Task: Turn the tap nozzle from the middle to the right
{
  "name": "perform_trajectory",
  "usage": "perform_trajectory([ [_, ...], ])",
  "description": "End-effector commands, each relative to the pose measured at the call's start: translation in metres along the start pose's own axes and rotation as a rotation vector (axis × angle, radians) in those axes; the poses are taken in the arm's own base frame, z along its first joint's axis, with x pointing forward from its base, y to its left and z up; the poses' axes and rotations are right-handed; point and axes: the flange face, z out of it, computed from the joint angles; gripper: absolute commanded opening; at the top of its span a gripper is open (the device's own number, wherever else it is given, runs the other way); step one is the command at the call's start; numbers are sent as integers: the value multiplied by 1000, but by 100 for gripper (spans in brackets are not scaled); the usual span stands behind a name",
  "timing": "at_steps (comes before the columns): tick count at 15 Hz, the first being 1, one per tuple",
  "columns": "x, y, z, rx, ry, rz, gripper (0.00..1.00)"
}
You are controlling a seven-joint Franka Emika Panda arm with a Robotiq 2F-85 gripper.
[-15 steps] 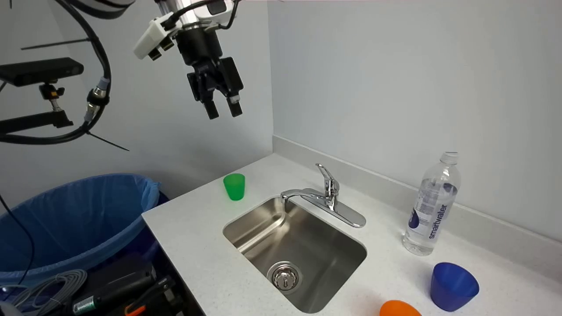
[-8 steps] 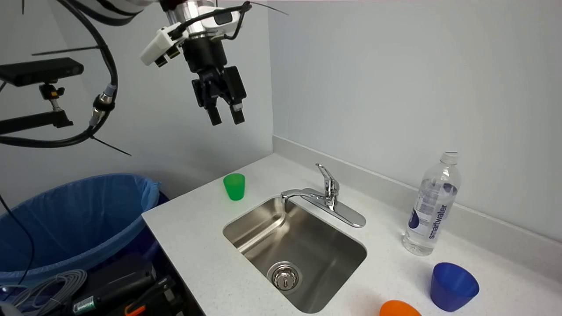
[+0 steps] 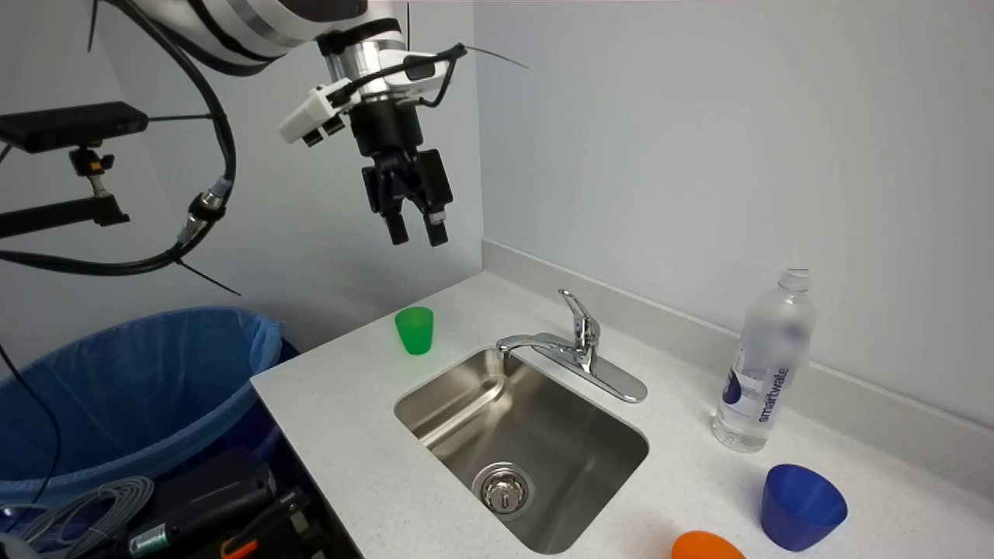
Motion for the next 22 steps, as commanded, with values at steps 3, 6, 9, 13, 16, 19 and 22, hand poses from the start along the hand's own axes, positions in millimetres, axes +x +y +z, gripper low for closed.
perform_trajectory([
  [3, 4, -1, 8, 1, -14, 8, 100],
  [6, 5, -1, 9, 1, -14, 9, 100],
  [9, 5, -3, 11, -3, -14, 9, 100],
  [13, 16, -6, 22, -1, -30, 16, 100],
  [16, 24, -9, 32, 5, -50, 10, 100],
  [19, 37, -13, 46, 13, -58, 6, 100],
  [22, 57, -17, 56, 28, -40, 5, 100],
])
